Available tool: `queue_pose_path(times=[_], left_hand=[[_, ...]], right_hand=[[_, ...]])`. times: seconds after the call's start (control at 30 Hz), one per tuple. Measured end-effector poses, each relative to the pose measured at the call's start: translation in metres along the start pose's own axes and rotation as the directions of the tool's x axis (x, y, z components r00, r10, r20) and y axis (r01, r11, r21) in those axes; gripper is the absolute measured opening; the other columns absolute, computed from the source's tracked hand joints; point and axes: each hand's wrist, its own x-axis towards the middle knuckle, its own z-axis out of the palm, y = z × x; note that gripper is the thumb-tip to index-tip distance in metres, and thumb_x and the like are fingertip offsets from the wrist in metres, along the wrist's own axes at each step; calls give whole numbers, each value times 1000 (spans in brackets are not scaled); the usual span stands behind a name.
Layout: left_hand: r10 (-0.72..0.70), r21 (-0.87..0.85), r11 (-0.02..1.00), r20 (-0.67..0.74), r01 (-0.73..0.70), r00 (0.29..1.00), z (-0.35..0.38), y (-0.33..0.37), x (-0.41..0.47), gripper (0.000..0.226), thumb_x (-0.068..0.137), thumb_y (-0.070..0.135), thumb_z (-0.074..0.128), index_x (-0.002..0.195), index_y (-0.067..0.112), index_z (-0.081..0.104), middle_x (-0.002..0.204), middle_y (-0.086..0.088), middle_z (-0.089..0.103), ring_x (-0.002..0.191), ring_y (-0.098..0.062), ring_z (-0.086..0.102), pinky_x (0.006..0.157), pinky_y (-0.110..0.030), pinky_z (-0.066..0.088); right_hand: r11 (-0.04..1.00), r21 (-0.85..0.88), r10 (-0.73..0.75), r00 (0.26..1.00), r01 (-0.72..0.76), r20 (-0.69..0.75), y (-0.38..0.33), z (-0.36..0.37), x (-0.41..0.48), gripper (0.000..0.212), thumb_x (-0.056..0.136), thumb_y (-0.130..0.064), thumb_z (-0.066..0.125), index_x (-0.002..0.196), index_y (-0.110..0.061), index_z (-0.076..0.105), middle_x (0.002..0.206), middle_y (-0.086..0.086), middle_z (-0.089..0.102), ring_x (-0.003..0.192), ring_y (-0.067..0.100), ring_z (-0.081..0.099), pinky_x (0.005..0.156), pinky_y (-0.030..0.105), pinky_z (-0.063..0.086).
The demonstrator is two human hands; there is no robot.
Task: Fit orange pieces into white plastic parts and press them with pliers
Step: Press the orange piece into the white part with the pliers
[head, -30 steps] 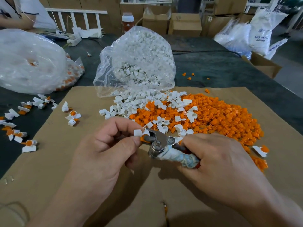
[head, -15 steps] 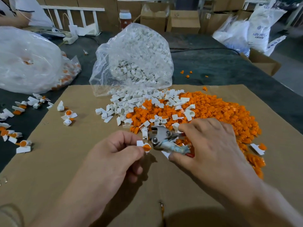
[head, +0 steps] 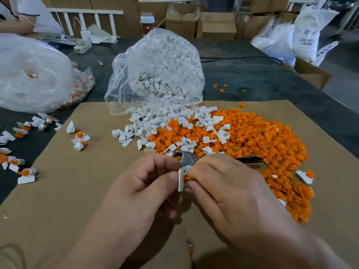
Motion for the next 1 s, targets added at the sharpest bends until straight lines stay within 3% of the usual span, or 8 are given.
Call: queue_pose_path(times=[0.3, 0.37, 0.47, 0.53, 0.63, 0.7, 0.87, 1.0], left_hand=[[70, -96, 994, 181, -53, 981, -9, -4, -4, 22, 75, 38, 73, 83, 18, 70, 60, -7, 61, 43, -17, 56, 39, -22, 44], [230, 83, 966, 145, -244, 962, -8, -10, -7, 24, 82, 48, 71, 90, 26, 69, 64, -2, 64, 47, -18, 59, 43, -26, 47], [488, 436, 741, 174, -511, 855, -8, -17, -10, 28, 93, 62, 56, 103, 37, 64, 77, 6, 67, 56, -16, 62, 47, -30, 51], [520, 508, 681, 171, -527, 837, -8, -15, -12, 26, 94, 62, 54, 103, 40, 63, 79, 10, 67, 58, -12, 63, 48, -27, 51], [318, 303, 899, 44, -316, 947, -9, -8, -7, 27, 80, 57, 67, 91, 32, 69, 62, 2, 65, 46, -17, 60, 44, -25, 48], [120, 75, 989, 42, -123, 992, -11, -5, -3, 24, 68, 45, 70, 78, 24, 70, 56, -5, 60, 38, -16, 54, 36, -22, 42], [-37, -84, 995, 134, 49, 990, -8, -1, -1, 26, 62, 41, 73, 74, 17, 70, 54, -9, 56, 33, -15, 48, 32, -20, 37], [254, 276, 917, 153, -288, 955, -12, -7, -8, 39, 77, 64, 69, 93, 29, 69, 58, -1, 63, 45, -15, 61, 44, -21, 47]], right_hand=[[935, 344, 86, 996, -84, 11, -10, -6, -5, 30, 94, -44, 39, 79, -25, 56, 74, -7, 54, 70, 12, 53, 58, 30, 42], [745, 604, 242, 959, -283, 151, -14, -9, -4, 29, 87, -44, 47, 72, -21, 55, 63, -5, 56, 57, 9, 52, 48, 26, 40], [157, 775, 290, 778, -612, 556, -15, -8, -2, 24, 75, -29, 50, 53, -19, 53, 44, -1, 39, 35, 12, 31, 38, 24, 21], [16, 772, 265, 747, -636, 610, -16, -7, 0, 29, 82, -26, 48, 54, -20, 55, 44, -1, 40, 33, 12, 31, 38, 22, 22], [703, 612, 293, 931, -363, 217, -11, -4, -5, 23, 87, -51, 45, 84, -33, 59, 69, -12, 57, 57, 5, 54, 47, 19, 41], [953, 280, 110, 994, -112, 26, -8, -5, -7, 20, 93, -54, 39, 97, -39, 52, 85, -16, 52, 74, 4, 53, 57, 22, 45], [991, 133, -9, 1000, 11, -20, -6, -2, -6, 27, 99, -43, 34, 87, -28, 54, 80, -13, 47, 68, 7, 47, 54, 29, 42], [691, 639, 269, 940, -339, 209, -14, -5, -6, 35, 95, -42, 42, 69, -23, 53, 54, -8, 50, 47, 7, 45, 43, 22, 32]])
